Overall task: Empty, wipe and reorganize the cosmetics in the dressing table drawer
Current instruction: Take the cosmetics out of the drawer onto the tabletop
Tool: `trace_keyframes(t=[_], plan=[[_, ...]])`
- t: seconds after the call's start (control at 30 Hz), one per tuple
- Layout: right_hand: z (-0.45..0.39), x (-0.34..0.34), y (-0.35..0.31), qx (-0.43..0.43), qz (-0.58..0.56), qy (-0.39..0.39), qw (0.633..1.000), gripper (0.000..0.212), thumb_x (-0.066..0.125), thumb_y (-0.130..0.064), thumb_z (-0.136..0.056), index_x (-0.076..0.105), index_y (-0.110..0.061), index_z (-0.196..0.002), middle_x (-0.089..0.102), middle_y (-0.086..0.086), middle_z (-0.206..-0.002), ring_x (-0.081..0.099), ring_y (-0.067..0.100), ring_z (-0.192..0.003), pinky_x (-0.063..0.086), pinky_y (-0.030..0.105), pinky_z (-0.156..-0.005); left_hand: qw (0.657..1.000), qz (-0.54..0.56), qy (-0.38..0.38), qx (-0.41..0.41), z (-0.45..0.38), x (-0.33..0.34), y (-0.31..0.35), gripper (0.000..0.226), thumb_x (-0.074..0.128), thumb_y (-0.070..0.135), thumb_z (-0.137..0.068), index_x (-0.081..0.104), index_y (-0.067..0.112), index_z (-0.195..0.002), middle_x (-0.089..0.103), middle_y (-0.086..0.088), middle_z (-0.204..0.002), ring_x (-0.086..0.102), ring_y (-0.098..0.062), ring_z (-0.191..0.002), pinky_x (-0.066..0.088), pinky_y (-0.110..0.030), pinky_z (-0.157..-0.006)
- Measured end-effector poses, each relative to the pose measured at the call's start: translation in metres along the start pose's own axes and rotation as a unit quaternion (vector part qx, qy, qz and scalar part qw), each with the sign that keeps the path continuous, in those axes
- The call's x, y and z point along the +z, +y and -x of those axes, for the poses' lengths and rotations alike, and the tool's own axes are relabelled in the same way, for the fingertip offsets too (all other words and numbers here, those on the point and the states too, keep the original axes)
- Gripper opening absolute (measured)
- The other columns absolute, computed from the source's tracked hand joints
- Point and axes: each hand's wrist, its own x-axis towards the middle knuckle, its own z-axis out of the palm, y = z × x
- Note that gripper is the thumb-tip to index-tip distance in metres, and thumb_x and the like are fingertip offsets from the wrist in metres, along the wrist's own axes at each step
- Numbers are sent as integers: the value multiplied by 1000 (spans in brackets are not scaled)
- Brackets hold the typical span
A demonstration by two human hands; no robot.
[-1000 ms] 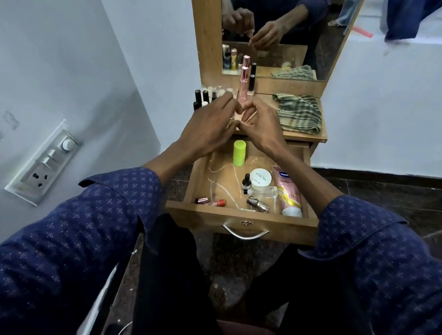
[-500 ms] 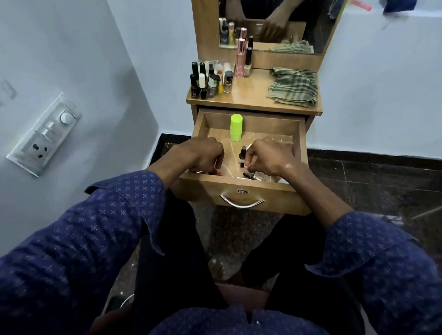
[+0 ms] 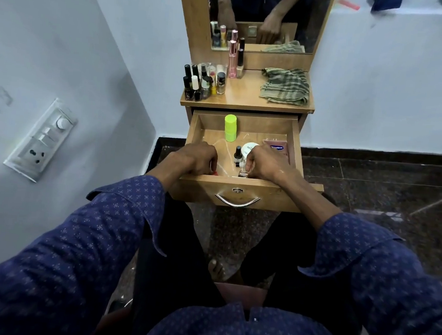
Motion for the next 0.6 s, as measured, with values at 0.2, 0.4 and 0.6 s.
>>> trace_keyframes(t=[0.2,0.4,0.6], plan=[[2,-2,2,-13,3,-6,1000,13,80,-15,-84,75,-26,-81,66,6,-117,62,25,-110,55,49,-93,999,35,-11,-26,-2,3,-3,20,81,28,-89,79,22,-108,72,-4,-118,66,-27,-104,58,-39,-91],[1,0,6,-14,-30,-2,999,13,86,-18,-78,75,-26,-77,70,-11,-89,65,15,-90,58,45,-89,997,79,-16,-22,-5,6,-5,20,83,28,-88,83,17,-104,78,-3,-108,69,-23,-98,59,-39,-93],[1,-2,7,-55,-95,16,994,18,91,-26,-75,77,-27,-86,75,-15,-77,70,0,-81,48,26,-67,977,213,24,-17,-3,6,-10,17,84,27,-88,80,14,-99,76,-1,-97,69,-19,-90,55,-30,-80]])
